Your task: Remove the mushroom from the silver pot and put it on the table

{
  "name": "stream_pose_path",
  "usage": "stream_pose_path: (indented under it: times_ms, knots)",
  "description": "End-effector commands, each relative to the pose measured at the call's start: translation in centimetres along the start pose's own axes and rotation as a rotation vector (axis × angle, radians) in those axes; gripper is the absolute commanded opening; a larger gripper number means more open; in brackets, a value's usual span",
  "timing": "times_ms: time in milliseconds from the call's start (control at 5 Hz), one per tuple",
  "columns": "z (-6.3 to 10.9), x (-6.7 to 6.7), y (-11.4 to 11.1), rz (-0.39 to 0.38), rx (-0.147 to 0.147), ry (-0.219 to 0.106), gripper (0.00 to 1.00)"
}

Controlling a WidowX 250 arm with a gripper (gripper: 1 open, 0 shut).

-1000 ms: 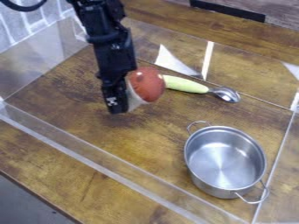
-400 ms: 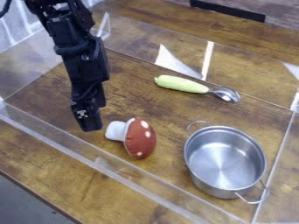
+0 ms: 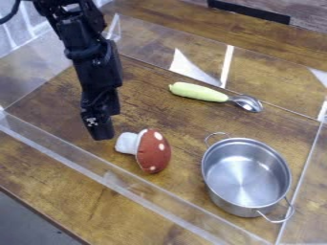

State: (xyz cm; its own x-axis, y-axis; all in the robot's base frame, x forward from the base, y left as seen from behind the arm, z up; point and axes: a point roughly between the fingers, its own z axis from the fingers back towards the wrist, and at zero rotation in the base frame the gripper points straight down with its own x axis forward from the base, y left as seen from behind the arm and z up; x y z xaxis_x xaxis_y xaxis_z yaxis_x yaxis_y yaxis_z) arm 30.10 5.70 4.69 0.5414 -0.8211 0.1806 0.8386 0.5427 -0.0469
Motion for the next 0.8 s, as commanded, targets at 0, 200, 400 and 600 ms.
stream_pose_path:
  times_ms: [0,200,400,600]
  knots:
    - [0.8,-1.1,1.9,0.051,0.056,-0.022,1.0]
    - [0.4,-1.7,2.6,0.094,0.056,-0.025,1.0]
    - [0.8,-0.6,0.8,0.105,0.05,-0.033,1.0]
    - [1.3,0.9,-0.6,0.098,0.052,-0.037,1.0]
